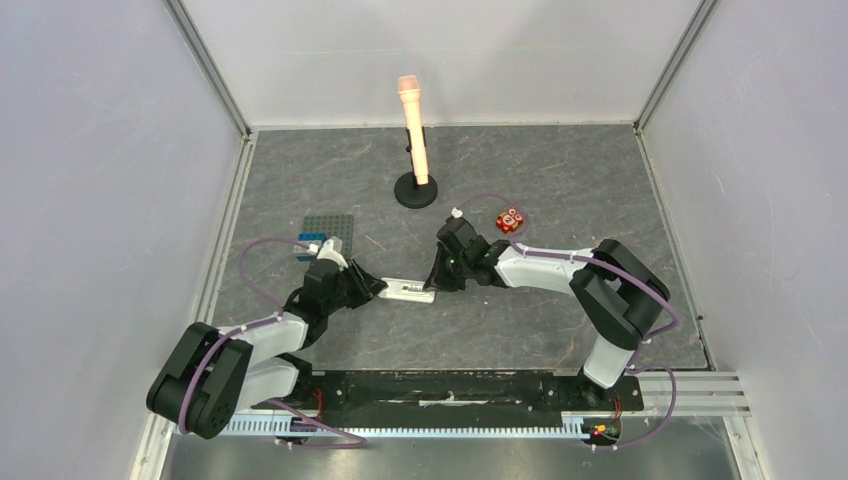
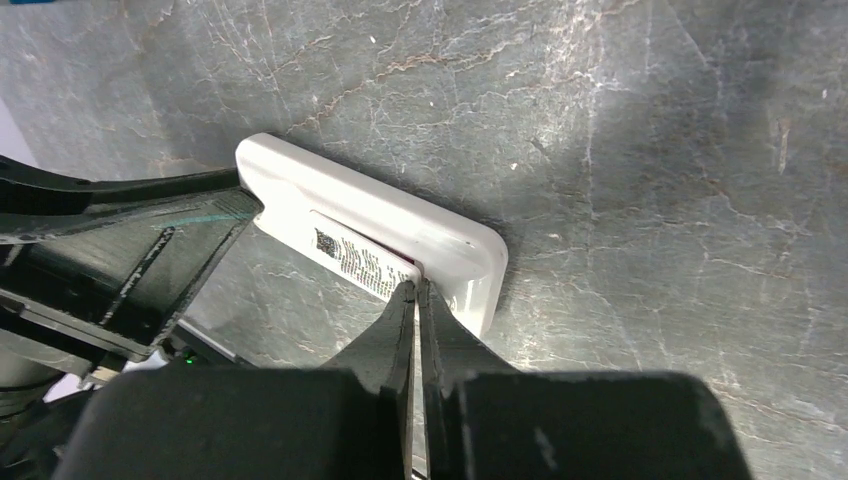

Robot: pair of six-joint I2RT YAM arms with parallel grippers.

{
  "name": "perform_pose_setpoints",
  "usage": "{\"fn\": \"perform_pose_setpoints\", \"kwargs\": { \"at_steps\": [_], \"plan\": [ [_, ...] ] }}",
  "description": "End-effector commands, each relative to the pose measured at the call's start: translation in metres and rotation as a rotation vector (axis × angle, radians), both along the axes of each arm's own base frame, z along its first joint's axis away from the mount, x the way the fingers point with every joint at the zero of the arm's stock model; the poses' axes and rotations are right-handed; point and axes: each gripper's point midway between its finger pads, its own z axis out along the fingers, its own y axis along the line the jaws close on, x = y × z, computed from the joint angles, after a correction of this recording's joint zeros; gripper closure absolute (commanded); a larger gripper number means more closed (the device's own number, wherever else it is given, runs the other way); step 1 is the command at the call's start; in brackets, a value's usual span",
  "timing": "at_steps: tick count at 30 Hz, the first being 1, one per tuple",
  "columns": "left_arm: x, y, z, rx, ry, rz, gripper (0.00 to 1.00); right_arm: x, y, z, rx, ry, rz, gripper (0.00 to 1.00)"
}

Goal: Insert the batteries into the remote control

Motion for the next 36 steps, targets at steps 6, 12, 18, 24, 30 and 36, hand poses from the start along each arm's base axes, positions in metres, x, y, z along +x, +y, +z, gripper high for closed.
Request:
{"fn": "perform_pose_setpoints", "kwargs": {
  "at_steps": [6,12,18,24,30,36],
  "plan": [
    [-0.033,-0.048,0.02,-0.156,0.0,-0.215,0.85,-0.028,0.029,-0.017,0.142,0.176,-0.052,0.99],
    [-0.037,-0.056,0.02,-0.153,-0.02,-0.246,0.86,-0.026,0.031,-0.012,0.122,0.199,-0.095,0.97],
    [-0.038,-0.062,0.02,-0.16,-0.034,-0.266,0.88,-0.023,0.029,-0.019,-0.002,0.126,-0.079,0.94],
    [-0.038,-0.062,0.02,-0.155,-0.043,-0.271,0.88,-0.031,0.01,-0.049,-0.161,0.119,-0.075,0.94],
    [-0.037,-0.057,0.02,-0.125,-0.062,-0.263,0.88,-0.029,-0.005,-0.068,-0.357,0.061,-0.059,0.91],
    [-0.034,-0.052,0.022,-0.082,-0.086,-0.255,0.88,-0.033,-0.017,-0.083,-0.492,0.051,-0.04,0.85]
  ]
}}
